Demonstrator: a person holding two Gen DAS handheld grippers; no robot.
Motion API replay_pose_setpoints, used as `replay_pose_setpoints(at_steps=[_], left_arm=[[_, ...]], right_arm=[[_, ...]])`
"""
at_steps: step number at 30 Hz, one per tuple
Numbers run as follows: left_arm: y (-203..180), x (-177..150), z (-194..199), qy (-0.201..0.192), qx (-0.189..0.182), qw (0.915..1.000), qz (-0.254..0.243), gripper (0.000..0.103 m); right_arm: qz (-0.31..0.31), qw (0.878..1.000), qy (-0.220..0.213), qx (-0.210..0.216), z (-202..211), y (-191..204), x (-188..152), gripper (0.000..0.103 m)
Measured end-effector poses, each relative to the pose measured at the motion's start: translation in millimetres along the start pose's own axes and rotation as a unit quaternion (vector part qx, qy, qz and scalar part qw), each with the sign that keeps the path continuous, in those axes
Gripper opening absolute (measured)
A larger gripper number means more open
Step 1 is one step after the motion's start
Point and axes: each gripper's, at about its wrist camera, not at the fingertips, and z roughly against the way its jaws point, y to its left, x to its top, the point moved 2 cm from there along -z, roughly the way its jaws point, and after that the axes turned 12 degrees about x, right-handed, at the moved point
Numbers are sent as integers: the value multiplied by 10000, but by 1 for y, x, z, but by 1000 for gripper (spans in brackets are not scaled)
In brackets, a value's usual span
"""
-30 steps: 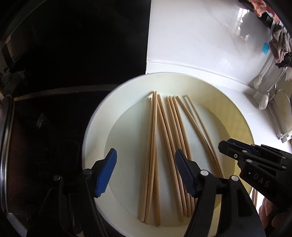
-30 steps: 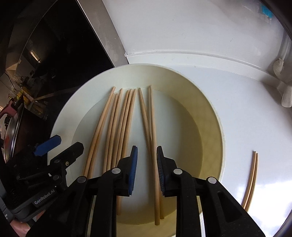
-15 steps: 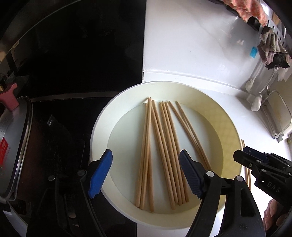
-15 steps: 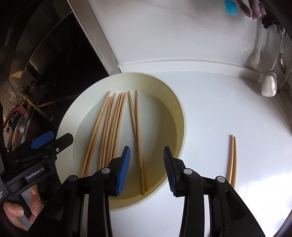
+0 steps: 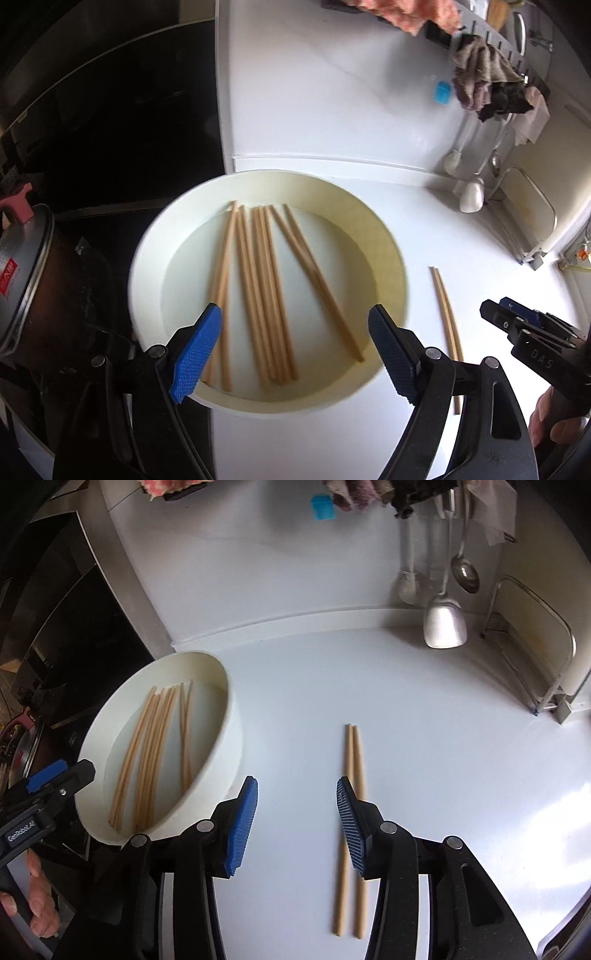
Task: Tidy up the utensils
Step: 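Withdraw both open tools from the basin toward the last two chopsticks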
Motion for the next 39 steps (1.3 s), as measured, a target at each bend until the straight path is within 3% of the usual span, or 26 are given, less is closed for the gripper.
replay_pose_setpoints(at_steps=[4, 10, 16, 30, 39], left_arm=[[-28, -11, 6, -13, -112, 9999, -1, 86], [-66, -25, 6, 46, -130, 9999, 15, 86], [-89, -35, 3, -74, -80, 9998, 176, 86], [-103, -46, -7, -208, 222, 9981, 533, 86], [-113, -59, -8, -480, 460, 9970, 401, 86]], right_arm=[[33, 9996, 72, -258, 7, -30, -18, 48], [87, 9990, 101, -424, 7, -61, -40, 53], [212, 9989, 141, -393, -3, -79, -52, 53], [710, 9969, 251, -228, -37, -76, -70, 53], [951, 9948, 249, -268, -45, -74, -77, 52]])
